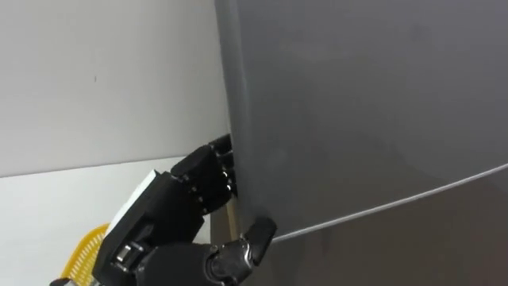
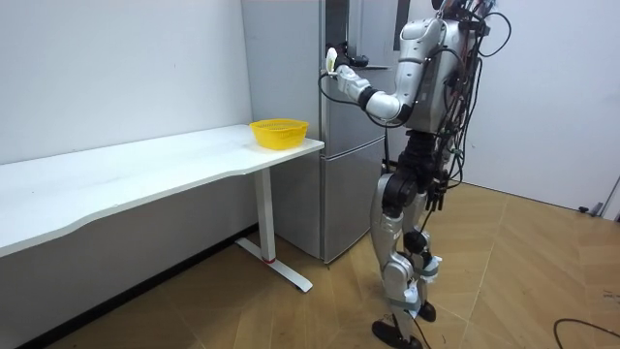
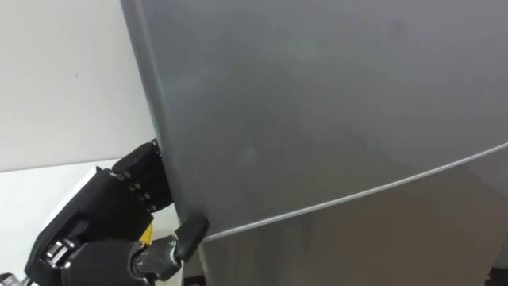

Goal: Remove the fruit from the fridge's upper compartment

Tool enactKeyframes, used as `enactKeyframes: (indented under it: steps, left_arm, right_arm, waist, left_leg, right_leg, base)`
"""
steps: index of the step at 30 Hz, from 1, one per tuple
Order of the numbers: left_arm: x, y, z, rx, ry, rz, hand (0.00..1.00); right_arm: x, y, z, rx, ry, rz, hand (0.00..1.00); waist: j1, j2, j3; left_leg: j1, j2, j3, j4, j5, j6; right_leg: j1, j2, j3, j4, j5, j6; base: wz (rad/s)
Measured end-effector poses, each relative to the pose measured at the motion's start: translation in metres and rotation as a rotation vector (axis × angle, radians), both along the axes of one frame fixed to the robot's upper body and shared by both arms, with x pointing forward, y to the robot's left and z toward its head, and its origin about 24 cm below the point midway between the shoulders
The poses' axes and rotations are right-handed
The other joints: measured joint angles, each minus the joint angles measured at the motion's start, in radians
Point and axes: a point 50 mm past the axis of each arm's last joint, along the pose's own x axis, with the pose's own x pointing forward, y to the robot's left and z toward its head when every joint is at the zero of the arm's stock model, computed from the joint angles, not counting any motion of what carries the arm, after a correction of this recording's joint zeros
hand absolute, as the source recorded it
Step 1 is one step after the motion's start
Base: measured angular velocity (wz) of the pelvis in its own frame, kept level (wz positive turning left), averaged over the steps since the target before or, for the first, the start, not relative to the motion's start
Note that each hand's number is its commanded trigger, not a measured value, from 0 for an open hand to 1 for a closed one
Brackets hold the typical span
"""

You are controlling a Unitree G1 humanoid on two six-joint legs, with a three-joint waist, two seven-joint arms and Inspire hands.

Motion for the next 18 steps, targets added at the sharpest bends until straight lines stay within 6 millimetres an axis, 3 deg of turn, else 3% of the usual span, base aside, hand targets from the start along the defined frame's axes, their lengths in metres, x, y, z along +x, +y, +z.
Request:
enactKeyframes:
  steps: [8, 18]
  left_arm:
    - [-0.003, -0.013, -0.003, 0.021, 0.001, -0.1, 0.0]
    - [-0.001, -0.016, 0.004, -0.005, -0.031, -0.148, 0.0]
  right_arm:
    - [-0.001, 0.0, 0.0, 0.003, 0.003, -0.003, 0.0]
    - [-0.009, 0.0, 0.0, 0.014, 0.039, -0.015, 0.0]
  waist:
    - [-0.006, 0.003, -0.0005]
    - [-0.008, 0.003, -0.0002]
  left_leg:
    - [0.001, 0.0, 0.0, 0.001, 0.0, 0.0]
    - [0.002, 0.001, 0.004, 0.0, 0.0, 0.0]
  right_leg:
    - [-0.002, 0.0, 0.002, 0.0, 0.0, 0.0]
    - [-0.003, 0.0, 0.012, -0.001, 0.0, 0.0]
  base:
    - [0.0]
    - [-0.02]
